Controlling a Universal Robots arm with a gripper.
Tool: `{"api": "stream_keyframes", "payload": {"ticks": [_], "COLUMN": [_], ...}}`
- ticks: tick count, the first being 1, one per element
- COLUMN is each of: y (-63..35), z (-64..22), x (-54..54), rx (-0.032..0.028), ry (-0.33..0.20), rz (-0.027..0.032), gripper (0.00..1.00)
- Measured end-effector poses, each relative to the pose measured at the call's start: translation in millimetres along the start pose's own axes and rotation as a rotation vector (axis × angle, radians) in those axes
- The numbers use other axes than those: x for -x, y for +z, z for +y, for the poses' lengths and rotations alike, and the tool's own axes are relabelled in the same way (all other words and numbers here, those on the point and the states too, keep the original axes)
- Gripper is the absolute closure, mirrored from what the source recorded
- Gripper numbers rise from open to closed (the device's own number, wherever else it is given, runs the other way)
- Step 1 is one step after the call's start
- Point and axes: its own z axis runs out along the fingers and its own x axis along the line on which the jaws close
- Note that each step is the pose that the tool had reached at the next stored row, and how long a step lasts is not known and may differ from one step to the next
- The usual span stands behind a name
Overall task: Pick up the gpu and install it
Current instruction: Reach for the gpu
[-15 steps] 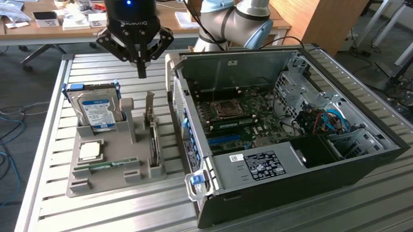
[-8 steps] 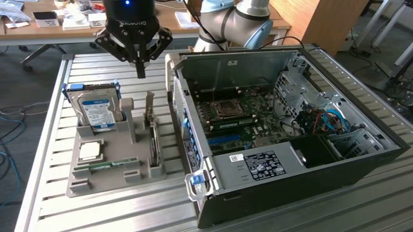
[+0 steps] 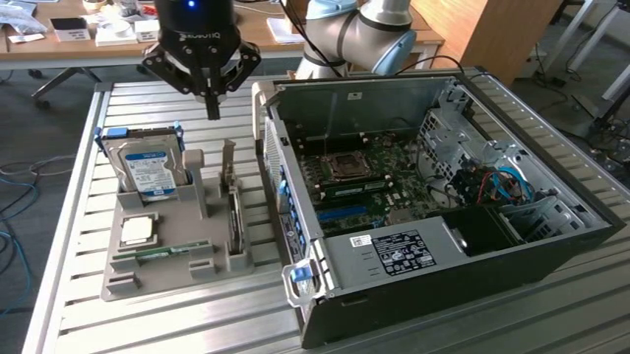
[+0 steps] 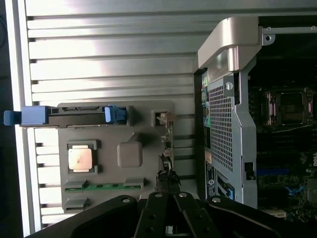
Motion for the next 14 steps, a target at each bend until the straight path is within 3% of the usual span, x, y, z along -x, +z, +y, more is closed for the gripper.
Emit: {"api": "stream_keyframes", "payload": {"ticks": [14], "y": [-0.1], "z": [-0.7], "x": [-7.1], "rx": [-0.0001], "ry": [0.0], "rz": [0.0], "gripper": [0.89]}}
